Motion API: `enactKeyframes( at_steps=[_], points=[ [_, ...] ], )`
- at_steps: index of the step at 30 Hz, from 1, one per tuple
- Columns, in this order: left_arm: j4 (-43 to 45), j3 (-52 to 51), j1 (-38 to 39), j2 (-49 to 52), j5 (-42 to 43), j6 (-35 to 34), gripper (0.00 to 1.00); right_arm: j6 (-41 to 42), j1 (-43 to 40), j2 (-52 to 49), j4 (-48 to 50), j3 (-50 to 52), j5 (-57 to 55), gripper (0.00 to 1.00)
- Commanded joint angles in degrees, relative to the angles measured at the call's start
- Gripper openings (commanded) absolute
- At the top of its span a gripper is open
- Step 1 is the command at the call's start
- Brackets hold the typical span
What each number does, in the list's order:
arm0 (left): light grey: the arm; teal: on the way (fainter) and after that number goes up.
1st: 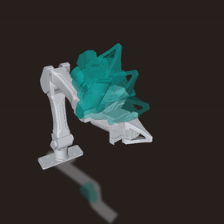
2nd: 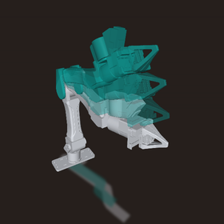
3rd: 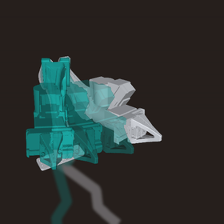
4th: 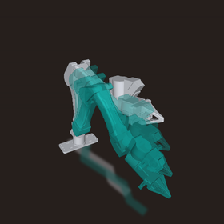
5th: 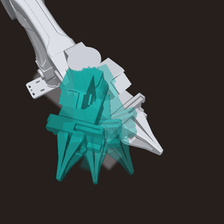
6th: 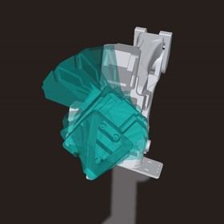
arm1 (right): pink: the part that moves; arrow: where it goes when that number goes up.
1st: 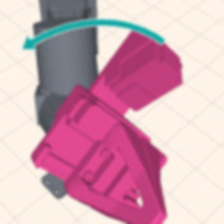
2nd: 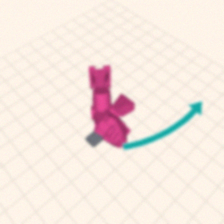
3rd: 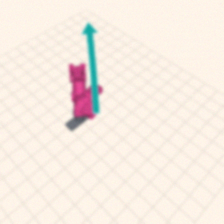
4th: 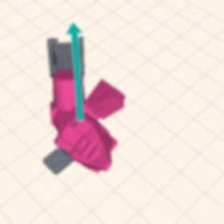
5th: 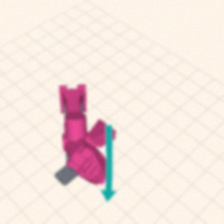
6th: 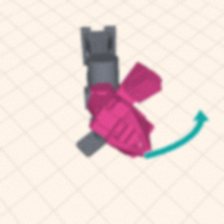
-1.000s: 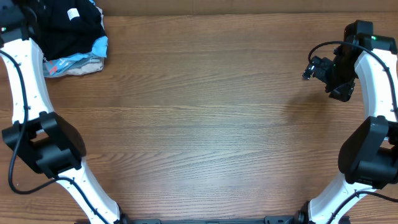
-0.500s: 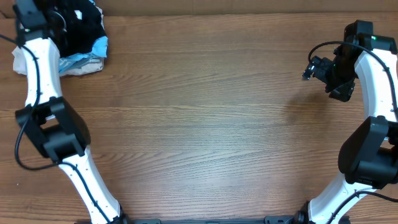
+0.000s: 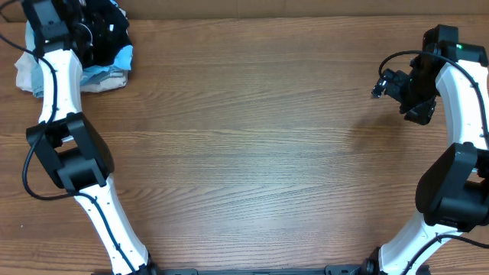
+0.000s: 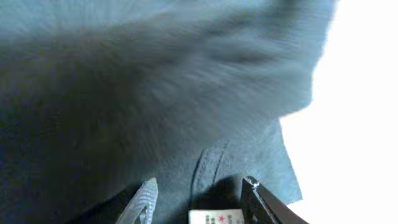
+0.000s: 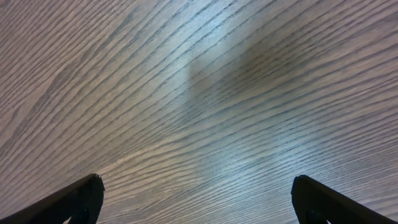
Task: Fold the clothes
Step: 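Lower the shirt onto the pile and open the left gripper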
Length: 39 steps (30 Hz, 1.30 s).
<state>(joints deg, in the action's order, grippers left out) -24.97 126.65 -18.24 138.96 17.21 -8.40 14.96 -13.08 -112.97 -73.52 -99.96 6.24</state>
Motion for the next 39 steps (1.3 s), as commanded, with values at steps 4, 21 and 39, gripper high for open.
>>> enactKeyframes(
  at_steps=[4,21,39],
  points=[
    [3.1,1.6,-0.5,-11.4,-9.7,0.5,0.39,0.1,-0.1,1.3,0.2,-1.4,0.5,1.00],
    [5.2,1.4,-0.6,-1.2,-18.3,0.7,0.31,0.1,-0.1,1.3,0.2,-1.4,0.5,1.00],
    [2.1,1.8,-2.8,-8.3,-15.7,1.1,1.00,0.1,-0.1,1.3,0.2,-1.4,0.5,1.00]
  ],
)
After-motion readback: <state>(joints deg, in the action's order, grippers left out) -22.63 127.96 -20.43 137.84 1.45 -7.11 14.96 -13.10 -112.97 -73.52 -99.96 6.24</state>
